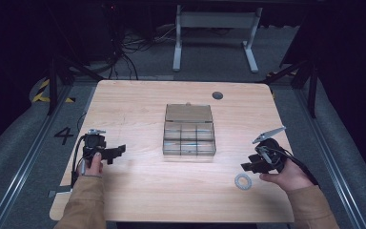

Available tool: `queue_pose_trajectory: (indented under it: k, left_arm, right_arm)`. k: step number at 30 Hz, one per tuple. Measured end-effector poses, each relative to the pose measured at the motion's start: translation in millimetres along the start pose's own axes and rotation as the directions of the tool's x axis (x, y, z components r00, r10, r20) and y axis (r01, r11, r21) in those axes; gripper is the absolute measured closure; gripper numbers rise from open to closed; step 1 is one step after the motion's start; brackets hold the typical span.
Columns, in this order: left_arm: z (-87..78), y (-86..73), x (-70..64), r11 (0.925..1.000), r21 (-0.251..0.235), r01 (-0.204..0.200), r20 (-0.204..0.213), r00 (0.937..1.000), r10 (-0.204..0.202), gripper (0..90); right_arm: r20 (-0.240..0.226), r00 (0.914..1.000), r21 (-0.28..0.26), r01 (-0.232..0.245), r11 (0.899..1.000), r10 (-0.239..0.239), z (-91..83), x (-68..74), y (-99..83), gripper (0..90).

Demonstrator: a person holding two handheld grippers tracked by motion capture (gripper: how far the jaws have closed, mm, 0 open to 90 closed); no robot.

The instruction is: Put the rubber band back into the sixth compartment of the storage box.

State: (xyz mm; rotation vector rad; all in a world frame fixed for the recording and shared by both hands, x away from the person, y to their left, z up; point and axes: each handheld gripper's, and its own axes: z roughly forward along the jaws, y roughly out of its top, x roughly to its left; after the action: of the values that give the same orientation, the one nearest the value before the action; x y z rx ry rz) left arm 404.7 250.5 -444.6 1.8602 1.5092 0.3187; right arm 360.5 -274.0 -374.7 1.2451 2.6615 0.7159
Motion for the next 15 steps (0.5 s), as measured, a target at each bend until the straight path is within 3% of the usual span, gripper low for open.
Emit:
queue_pose_trajectory:
  k: [7,11,15]
  left_arm:
    - [0.2,0.0,-0.1,1.0000,0.001,0.000,0.000,1.0000,0.000,15.9]
    - [0.0,0.0,0.0,1.0000,0.001,0.001,-0.001,1.0000,-0.001,15.9]
    - [0.2,0.0,0.0,1.0000,0.000,0.000,-0.001,1.0000,0.000,15.9]
  right_arm:
    - [0.003,1.0000,0.036,0.002,0.999,-0.002,9.6,-2.3,-1.6,51.2]
    - [0.008,0.9991,0.088,0.040,0.995,-0.041,17.0,-1.8,-3.6,52.7]
    - [0.015,0.9990,0.105,0.041,0.994,-0.043,21.5,-1.4,-3.0,52.8]
